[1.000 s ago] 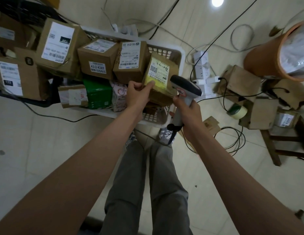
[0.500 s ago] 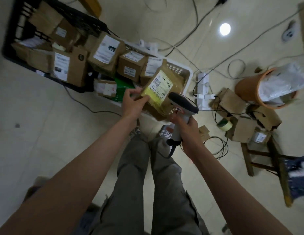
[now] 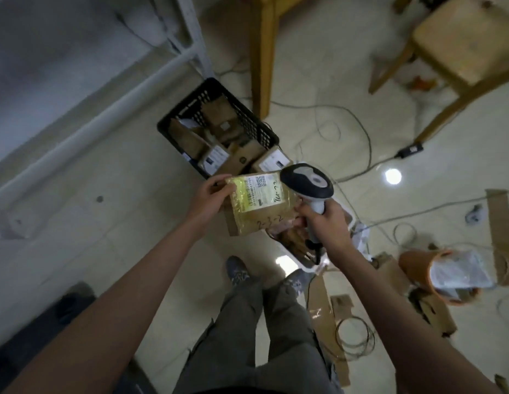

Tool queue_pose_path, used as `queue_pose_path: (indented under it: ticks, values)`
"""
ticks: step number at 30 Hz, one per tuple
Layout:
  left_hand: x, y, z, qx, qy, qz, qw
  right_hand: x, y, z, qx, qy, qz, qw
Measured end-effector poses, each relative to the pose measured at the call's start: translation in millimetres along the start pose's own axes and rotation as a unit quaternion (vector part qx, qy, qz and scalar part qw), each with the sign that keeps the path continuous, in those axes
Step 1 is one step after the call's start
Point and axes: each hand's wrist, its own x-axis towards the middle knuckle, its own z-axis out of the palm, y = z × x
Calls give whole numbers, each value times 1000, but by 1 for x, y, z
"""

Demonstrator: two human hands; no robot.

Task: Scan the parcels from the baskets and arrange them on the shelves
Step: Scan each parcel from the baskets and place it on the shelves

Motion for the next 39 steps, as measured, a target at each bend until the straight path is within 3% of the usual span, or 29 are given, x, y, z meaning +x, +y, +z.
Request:
queue_pose_path:
  ticks: [4,10,15,20,36,39]
  values:
    - [-10,45,-77,31,29,44,998,-4,-52,39,-113,-88,-88,986]
    - [-40,89,-173,59,106,88,989,-22,-105,97,-234,-193,-197,932]
    - [-74,104,-208,67,152,104,981,-40,-125,128,-320,-238,-317,860]
    - [-110,114,-223,68,187,114,973,-52,-146,135,-337,-269,-402,808]
    - [-168,145,-237,59,262,142,953,-59,-213,130,-334,-362,-464,737]
    - [-173,148,-243,43,281,140,949,-53,-222,132,-309,-358,-444,761]
